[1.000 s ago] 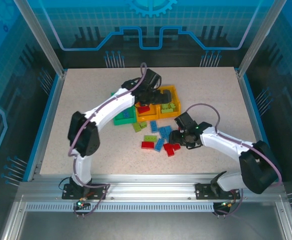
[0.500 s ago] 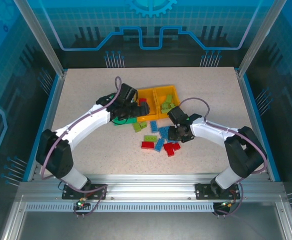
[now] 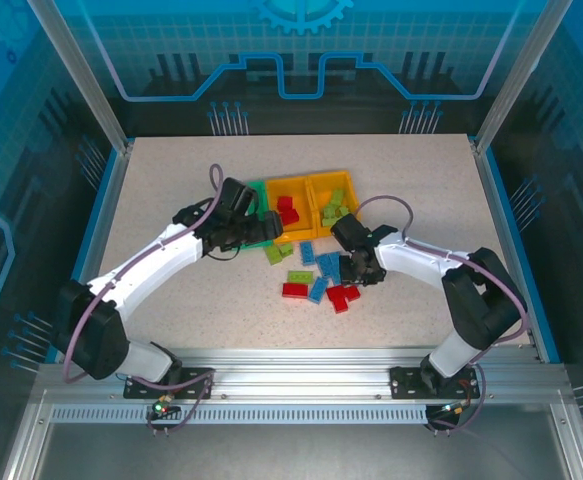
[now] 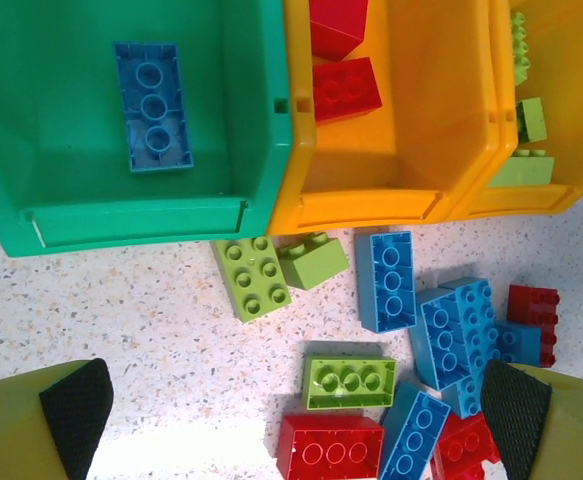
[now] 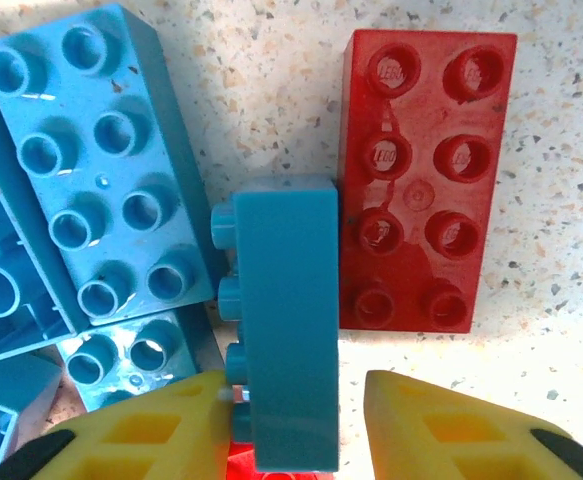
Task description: Sort the legos into containers by color
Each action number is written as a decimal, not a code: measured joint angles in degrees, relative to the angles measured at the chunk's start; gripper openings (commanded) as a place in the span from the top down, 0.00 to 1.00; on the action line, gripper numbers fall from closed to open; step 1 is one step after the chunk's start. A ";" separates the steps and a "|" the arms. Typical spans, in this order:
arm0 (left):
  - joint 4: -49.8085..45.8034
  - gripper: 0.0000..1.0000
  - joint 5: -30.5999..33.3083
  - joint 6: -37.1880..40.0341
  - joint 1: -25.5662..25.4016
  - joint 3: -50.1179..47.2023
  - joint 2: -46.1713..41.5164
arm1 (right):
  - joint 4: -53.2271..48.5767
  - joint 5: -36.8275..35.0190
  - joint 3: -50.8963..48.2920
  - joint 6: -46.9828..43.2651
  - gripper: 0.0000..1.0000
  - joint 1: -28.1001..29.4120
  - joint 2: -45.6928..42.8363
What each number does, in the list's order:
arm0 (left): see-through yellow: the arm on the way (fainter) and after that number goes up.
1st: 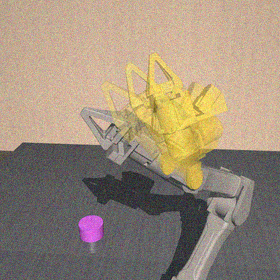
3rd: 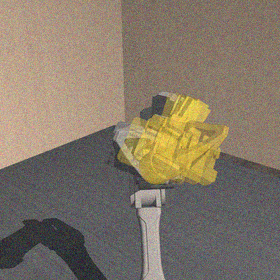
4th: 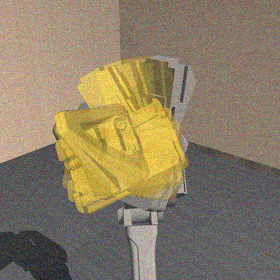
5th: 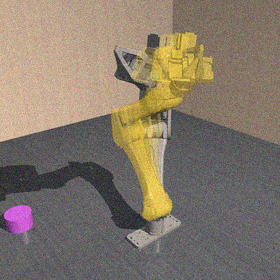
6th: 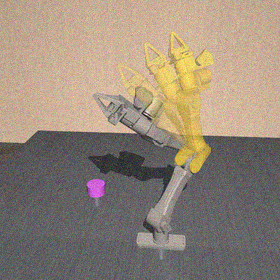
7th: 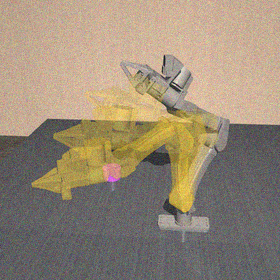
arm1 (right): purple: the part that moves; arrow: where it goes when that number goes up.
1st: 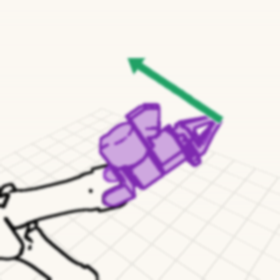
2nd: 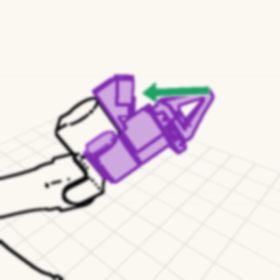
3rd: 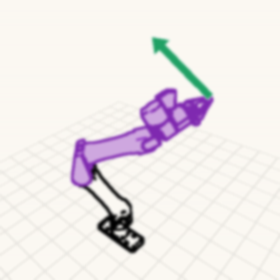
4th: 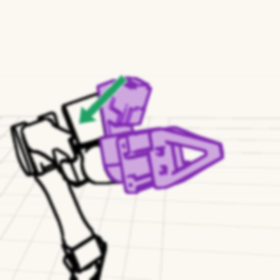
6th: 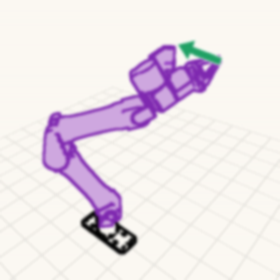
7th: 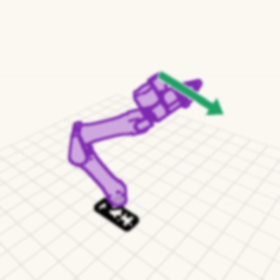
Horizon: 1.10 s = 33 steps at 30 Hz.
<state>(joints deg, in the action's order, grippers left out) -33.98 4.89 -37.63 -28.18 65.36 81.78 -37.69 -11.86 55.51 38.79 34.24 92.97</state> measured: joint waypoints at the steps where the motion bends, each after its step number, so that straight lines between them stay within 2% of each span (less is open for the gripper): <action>1: 0.02 0.01 0.07 -0.02 0.02 -0.42 -0.26 | -0.26 -0.02 0.35 -0.04 0.68 0.17 0.28; 7: -0.02 0.01 0.44 -0.70 0.61 -2.97 -1.75 | -0.96 -0.20 1.84 -0.24 0.76 0.98 0.96; 16: -0.04 0.01 1.36 -1.46 2.43 -5.62 -4.63 | -5.07 -1.22 5.81 -0.26 0.77 2.43 -2.21; 24: -0.17 0.01 1.60 -1.53 6.27 -9.57 -8.92 | -6.78 -0.35 15.61 -1.68 0.77 5.53 -4.22; 28: -0.24 0.01 1.77 -2.49 8.81 -12.28 -11.34 | -4.63 3.96 23.41 -2.29 0.77 8.11 -0.72; 33: -0.57 0.01 1.86 -2.97 10.64 -14.88 -13.86 | -0.87 10.05 34.07 -2.89 0.77 9.27 8.94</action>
<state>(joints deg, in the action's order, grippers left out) -34.54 6.74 -40.60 -17.54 50.48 67.92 -38.57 -1.80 89.58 35.90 43.51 101.91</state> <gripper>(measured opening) 0.988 0.231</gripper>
